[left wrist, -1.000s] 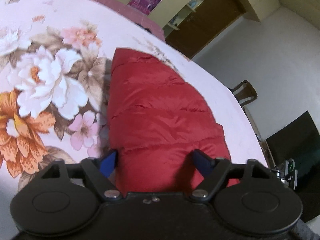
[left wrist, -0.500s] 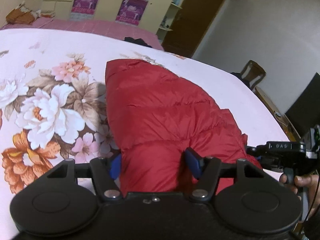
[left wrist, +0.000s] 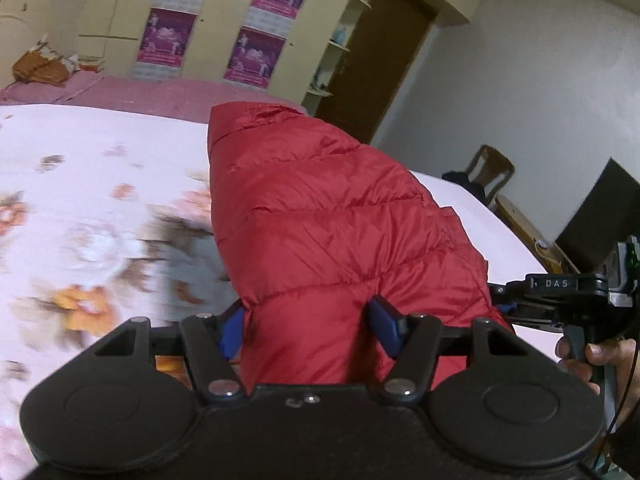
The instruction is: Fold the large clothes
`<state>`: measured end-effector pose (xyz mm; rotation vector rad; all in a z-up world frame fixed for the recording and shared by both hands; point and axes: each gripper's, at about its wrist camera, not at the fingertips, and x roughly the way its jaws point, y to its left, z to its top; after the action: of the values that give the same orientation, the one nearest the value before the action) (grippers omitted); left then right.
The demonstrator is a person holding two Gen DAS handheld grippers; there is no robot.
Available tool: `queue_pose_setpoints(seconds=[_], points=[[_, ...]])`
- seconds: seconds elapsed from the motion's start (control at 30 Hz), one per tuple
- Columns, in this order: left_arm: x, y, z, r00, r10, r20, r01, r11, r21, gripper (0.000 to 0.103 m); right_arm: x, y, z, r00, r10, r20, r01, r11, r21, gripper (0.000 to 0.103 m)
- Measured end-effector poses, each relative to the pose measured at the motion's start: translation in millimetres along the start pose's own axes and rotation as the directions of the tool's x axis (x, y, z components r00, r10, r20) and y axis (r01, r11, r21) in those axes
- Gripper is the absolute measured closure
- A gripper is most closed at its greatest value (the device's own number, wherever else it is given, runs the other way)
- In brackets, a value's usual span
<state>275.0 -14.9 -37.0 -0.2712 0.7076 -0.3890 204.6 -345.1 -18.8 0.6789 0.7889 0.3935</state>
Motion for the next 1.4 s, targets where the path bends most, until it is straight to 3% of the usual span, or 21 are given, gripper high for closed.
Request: queue_pose_setpoints(seconds=[0.3, 0.57, 1.03, 1.4], points=[[-52, 99, 8, 0.999, 0.045, 0.004, -0.044, 0.997, -0.059, 0.042, 84, 98, -30, 0.998, 0.04, -0.055, -0.043, 0.997, -0.061, 0.088], [-71, 150, 13, 0.998, 0.055, -0.016, -0.056, 0.995, -0.084, 0.042, 130, 142, -55, 0.995, 0.034, -0.093, -0.042, 0.996, -0.079, 0.088], [-57, 202, 7, 0.997, 0.006, -0.082, -0.018, 0.989, -0.144, 0.042, 174, 154, -65, 0.993, -0.03, -0.116, 0.021, 0.997, -0.075, 0.088], [-47, 225, -7, 0.997, -0.019, -0.07, 0.003, 0.975, -0.22, 0.036, 204, 121, -73, 0.986, -0.071, -0.149, 0.067, 0.997, -0.031, 0.088]])
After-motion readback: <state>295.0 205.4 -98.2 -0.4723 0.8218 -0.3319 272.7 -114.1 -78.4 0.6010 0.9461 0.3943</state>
